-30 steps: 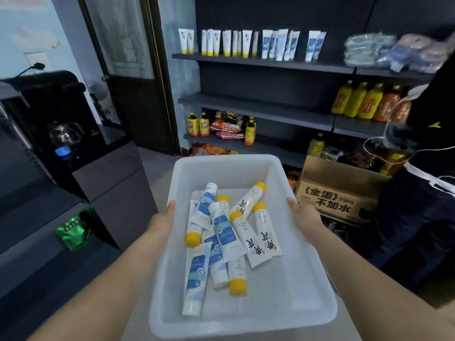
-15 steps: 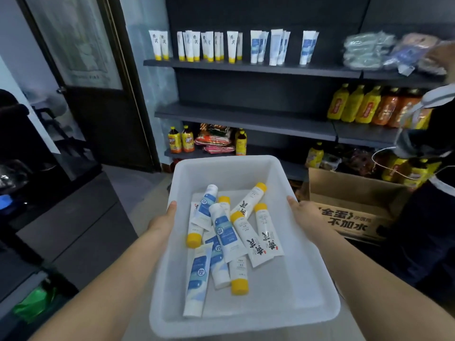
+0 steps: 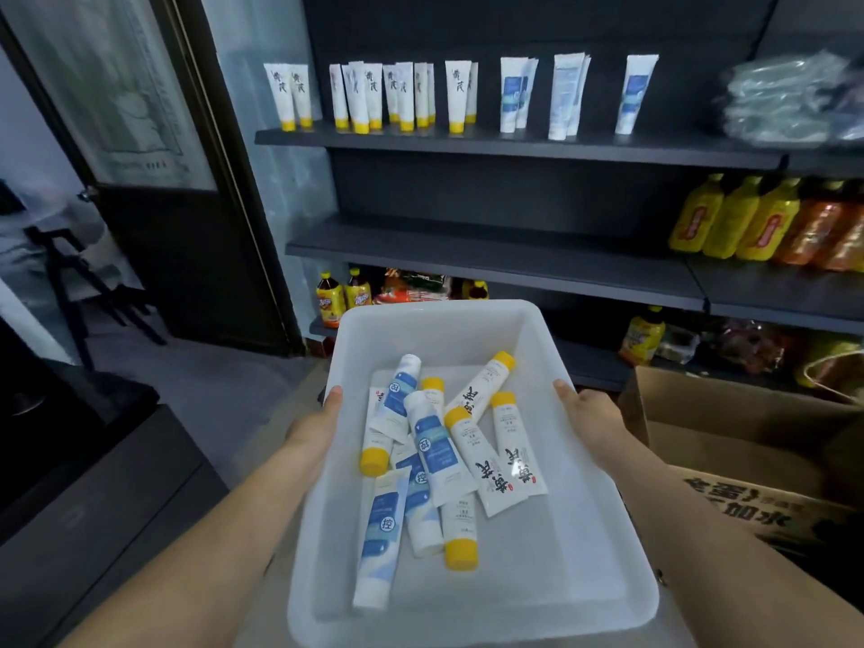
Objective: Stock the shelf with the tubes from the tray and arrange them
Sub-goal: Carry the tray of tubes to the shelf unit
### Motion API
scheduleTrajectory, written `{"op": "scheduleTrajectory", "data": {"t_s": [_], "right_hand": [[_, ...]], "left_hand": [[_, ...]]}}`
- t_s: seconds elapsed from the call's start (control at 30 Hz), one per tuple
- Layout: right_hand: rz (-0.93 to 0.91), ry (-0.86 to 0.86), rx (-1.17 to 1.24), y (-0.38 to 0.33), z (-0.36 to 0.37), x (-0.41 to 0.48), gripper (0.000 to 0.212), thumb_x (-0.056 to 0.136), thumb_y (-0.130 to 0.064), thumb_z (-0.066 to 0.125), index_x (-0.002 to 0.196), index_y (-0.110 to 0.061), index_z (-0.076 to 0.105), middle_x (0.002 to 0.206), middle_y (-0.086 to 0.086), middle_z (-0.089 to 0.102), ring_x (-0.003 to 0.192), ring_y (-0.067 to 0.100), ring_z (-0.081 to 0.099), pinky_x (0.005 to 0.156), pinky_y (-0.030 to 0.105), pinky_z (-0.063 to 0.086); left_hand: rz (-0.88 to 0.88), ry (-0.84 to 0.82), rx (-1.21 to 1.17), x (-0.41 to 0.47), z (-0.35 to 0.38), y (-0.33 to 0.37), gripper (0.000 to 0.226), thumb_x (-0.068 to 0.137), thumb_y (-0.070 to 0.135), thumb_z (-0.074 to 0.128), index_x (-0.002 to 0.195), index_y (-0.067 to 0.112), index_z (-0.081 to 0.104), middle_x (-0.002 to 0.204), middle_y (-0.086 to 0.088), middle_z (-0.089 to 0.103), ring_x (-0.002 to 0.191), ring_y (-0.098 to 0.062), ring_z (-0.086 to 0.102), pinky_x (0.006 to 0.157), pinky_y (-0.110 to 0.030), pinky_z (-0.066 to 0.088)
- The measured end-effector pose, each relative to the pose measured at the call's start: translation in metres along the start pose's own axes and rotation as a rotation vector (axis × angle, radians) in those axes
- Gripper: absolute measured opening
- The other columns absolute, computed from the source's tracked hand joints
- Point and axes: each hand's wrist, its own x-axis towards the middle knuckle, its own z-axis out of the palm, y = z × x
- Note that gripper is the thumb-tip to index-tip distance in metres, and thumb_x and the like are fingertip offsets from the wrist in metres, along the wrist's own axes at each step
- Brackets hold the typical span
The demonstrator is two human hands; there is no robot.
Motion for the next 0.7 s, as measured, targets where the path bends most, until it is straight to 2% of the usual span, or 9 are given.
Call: {"op": "scheduleTrajectory", "data": {"t_s": [0.1, 0.27, 0.33, 0.47, 0.6, 0.7], "right_hand": [[-0.001, 0.000, 0.000, -0.023, 0.010, 0.028, 0.059, 0.092, -0.054, 0.041, 0.101, 0.000, 0.063, 0.098, 0.016, 0.064, 0.093, 0.033, 0.061, 0.083, 0.039, 0.048], [0.015, 0.049, -0.016, -0.062, 0.029, 0.080, 0.059, 0.093, -0.051, 0.041, 0.109, 0.003, 0.061, 0.095, 0.013, 0.058, 0.088, 0.030, 0.055, 0.076, 0.034, 0.042], [0.025, 0.065, -0.012, -0.079, 0.040, 0.104, 0.058, 0.093, -0.051, 0.042, 0.109, 0.002, 0.060, 0.096, 0.013, 0.058, 0.089, 0.031, 0.056, 0.075, 0.033, 0.042], [0.029, 0.100, 0.007, -0.114, 0.056, 0.148, 0.055, 0.092, -0.051, 0.043, 0.096, 0.000, 0.061, 0.090, 0.012, 0.060, 0.081, 0.027, 0.056, 0.071, 0.031, 0.042], [0.034, 0.134, 0.051, -0.145, 0.070, 0.186, 0.052, 0.091, -0.050, 0.046, 0.082, -0.001, 0.058, 0.079, 0.009, 0.057, 0.074, 0.025, 0.055, 0.067, 0.030, 0.041], [0.039, 0.146, 0.101, -0.166, 0.076, 0.207, 0.048, 0.091, -0.048, 0.048, 0.079, -0.002, 0.054, 0.072, 0.005, 0.053, 0.067, 0.021, 0.051, 0.065, 0.030, 0.039]], "left_hand": [[0.018, 0.002, 0.022, 0.032, 0.003, 0.025, 0.068, 0.086, 0.066, 0.038, 0.114, 0.007, 0.057, 0.114, -0.016, 0.062, 0.102, -0.034, 0.060, 0.097, -0.044, 0.047], [0.039, -0.036, 0.002, 0.094, 0.010, 0.069, 0.065, 0.088, 0.062, 0.038, 0.118, 0.007, 0.057, 0.114, -0.015, 0.061, 0.103, -0.033, 0.059, 0.093, -0.038, 0.047], [0.061, -0.049, -0.027, 0.124, 0.010, 0.088, 0.065, 0.088, 0.061, 0.041, 0.124, 0.008, 0.055, 0.121, -0.014, 0.060, 0.108, -0.033, 0.058, 0.094, -0.038, 0.047], [0.097, -0.082, -0.020, 0.182, 0.011, 0.132, 0.067, 0.086, 0.062, 0.043, 0.122, 0.007, 0.057, 0.122, -0.015, 0.062, 0.108, -0.034, 0.059, 0.099, -0.045, 0.046], [0.112, -0.088, -0.020, 0.228, 0.014, 0.168, 0.064, 0.089, 0.058, 0.043, 0.119, 0.004, 0.059, 0.119, -0.015, 0.062, 0.106, -0.033, 0.059, 0.092, -0.037, 0.048], [0.140, -0.102, -0.035, 0.255, 0.015, 0.190, 0.063, 0.088, 0.058, 0.044, 0.120, 0.006, 0.058, 0.121, -0.015, 0.062, 0.108, -0.033, 0.058, 0.097, -0.040, 0.046]]}}
